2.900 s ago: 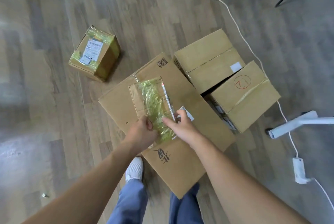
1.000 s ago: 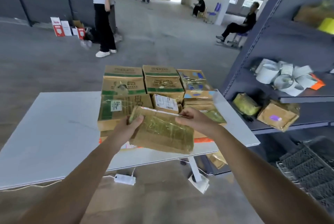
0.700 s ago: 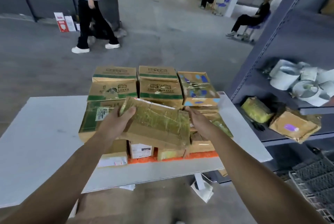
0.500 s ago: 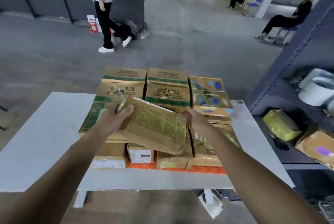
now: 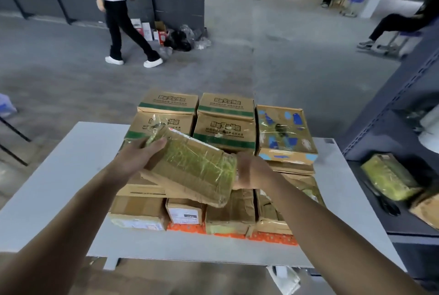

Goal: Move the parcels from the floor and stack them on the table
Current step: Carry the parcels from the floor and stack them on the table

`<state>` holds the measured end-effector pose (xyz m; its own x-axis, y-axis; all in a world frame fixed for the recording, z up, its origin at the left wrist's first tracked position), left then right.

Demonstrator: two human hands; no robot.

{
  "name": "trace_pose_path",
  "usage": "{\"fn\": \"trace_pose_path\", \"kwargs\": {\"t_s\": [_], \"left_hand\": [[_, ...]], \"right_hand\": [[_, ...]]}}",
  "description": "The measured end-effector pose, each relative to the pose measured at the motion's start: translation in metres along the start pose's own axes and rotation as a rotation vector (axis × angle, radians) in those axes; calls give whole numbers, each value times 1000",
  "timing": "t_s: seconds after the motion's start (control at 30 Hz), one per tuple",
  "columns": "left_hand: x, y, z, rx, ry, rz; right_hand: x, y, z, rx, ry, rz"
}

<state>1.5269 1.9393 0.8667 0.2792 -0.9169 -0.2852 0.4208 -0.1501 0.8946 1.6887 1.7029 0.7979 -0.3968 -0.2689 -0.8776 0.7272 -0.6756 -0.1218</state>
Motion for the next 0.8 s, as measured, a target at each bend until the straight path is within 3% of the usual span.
{"fn": "trace_pose_path", "kwargs": {"t_s": [0.13, 0.37, 0.47, 0.53, 0.6, 0.67, 0.73, 0.8], "left_hand": [[24, 15, -13, 15, -98, -97], [88, 38, -30, 13, -270, -280], [109, 43, -34, -15, -291, -311], [118, 44, -36, -13, -298, -343], [125, 46, -37, -8, -301, -364], [132, 47, -38, -6, -293, -408], [137, 48, -38, -17, -274, -462], [137, 46, -38, -34, -246, -503]], "right_hand": [[-12, 35, 33, -50, 24, -109], [-3, 112, 89, 223, -65, 58], [7, 131, 102, 295, -100, 13], [10, 135, 105, 284, -31, -31], [7, 130, 103, 272, 125, -204], [-1, 121, 102, 289, 232, -566], [-8, 110, 101, 283, 133, -974], [-11, 99, 99, 263, 16, -1155]]}}
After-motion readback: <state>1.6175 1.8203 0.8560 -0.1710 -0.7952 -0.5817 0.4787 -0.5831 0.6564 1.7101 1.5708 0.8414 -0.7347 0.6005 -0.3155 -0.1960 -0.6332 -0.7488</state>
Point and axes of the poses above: each hand's wrist, its own z-axis away from the middle knuckle, its own x-axis out of the palm, y = z × x, the point moved 1 cm from there along -z, towards the middle knuckle, and after that the axes turned 11 degrees about -y, right-handed, at the moved point
